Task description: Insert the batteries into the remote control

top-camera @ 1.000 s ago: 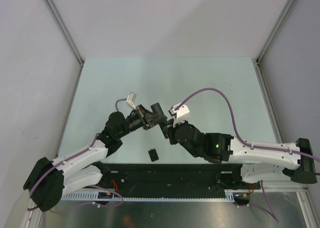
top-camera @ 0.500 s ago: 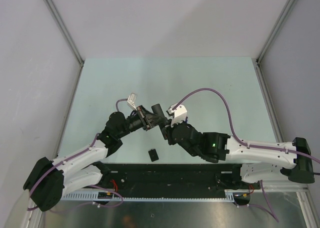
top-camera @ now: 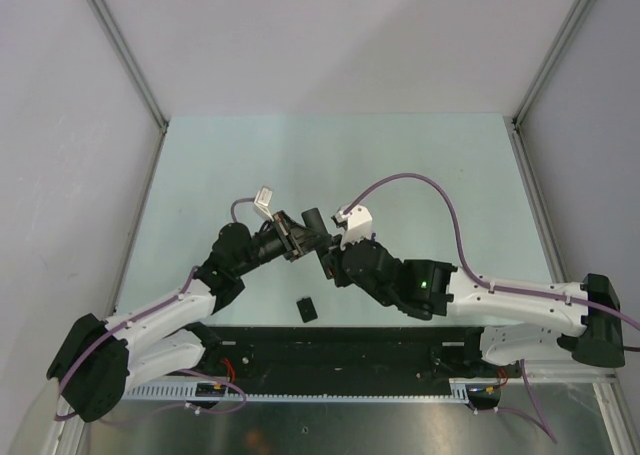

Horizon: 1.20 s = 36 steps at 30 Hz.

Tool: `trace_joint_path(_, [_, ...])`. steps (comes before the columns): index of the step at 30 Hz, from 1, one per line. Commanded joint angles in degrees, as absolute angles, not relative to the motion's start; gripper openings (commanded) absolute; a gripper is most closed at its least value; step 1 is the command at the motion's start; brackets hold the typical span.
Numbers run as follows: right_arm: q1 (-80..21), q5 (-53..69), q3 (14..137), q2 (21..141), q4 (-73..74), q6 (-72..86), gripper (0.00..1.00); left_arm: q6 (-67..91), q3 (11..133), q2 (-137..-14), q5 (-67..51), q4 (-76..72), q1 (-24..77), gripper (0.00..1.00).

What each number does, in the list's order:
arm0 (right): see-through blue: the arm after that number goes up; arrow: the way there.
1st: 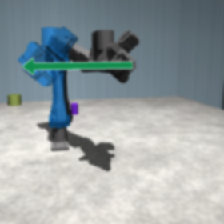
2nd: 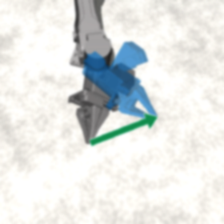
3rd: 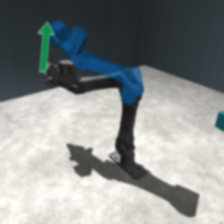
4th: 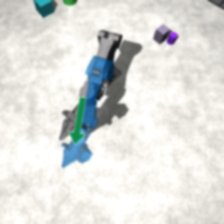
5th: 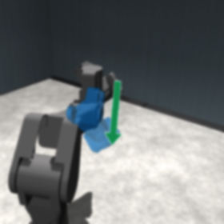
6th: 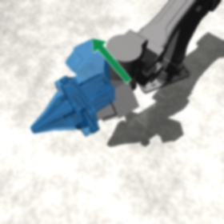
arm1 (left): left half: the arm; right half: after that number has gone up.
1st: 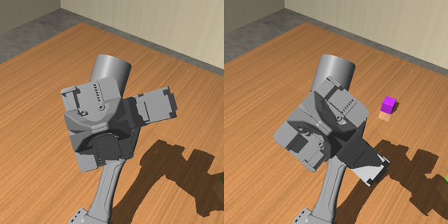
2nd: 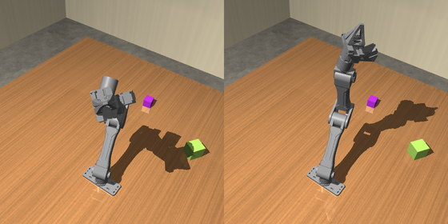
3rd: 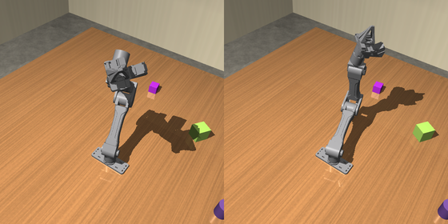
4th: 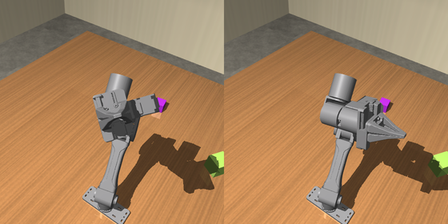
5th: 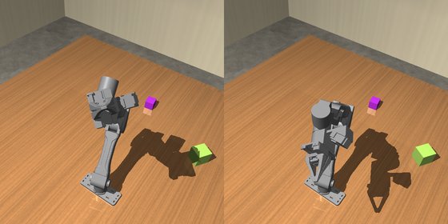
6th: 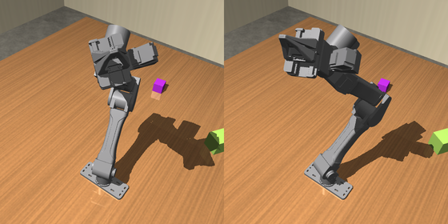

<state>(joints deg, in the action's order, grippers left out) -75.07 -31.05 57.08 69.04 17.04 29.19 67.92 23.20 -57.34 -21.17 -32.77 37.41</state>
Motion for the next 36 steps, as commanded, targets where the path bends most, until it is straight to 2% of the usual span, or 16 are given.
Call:
trace_joint_path(1, [-75.76,-22.94,56.87,72.24,20.74,32.87,0.0,71.19,26.01,-55.28,-19.42,-45.53,37.44,0.0])
trace_joint_path(27, [-73.65,-20.74,56.95,74.88,23.03,36.74,0.0,72.42,26.72,-53.7,-19.07,-48.51,37.35,0.0])
trace_joint_path(36, [-72.95,-20.83,57.13,74.27,24.43,37.79,0.07,73.74,25.49,-54.67,-18.72,-49.04,37.44,0.0])
